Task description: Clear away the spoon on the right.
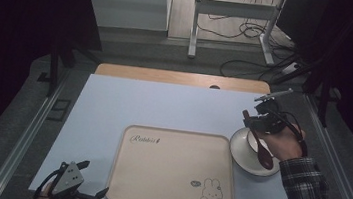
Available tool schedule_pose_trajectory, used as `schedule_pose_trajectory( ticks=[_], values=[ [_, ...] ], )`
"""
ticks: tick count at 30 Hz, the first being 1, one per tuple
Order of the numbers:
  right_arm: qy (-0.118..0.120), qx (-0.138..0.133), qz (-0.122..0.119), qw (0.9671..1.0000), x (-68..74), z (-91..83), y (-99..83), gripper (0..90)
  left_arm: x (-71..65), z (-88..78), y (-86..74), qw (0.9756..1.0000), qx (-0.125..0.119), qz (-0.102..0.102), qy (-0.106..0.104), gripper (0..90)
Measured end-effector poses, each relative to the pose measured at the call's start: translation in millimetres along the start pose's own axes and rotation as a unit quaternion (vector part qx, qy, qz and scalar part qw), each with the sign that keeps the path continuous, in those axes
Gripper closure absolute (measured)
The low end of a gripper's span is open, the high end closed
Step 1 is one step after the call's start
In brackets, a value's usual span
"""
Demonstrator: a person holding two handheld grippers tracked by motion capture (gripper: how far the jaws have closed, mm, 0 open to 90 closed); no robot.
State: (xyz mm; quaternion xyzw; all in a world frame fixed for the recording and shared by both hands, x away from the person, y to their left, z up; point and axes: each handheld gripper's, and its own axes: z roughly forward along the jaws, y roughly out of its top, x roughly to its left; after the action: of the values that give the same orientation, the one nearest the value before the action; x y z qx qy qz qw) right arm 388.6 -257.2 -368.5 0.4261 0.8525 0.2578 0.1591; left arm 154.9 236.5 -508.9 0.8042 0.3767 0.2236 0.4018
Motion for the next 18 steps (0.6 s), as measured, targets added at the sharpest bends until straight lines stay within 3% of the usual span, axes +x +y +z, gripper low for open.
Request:
schedule_pose_trajectory(
  ticks=[18],
  values=[
    [0.036,0.036,-0.033,0.9982,40.9,10.1,-9.9,76.7,-0.3,-0.1,0.0,1.0000,-0.001,0.001,0.001,0.2]
  ],
)
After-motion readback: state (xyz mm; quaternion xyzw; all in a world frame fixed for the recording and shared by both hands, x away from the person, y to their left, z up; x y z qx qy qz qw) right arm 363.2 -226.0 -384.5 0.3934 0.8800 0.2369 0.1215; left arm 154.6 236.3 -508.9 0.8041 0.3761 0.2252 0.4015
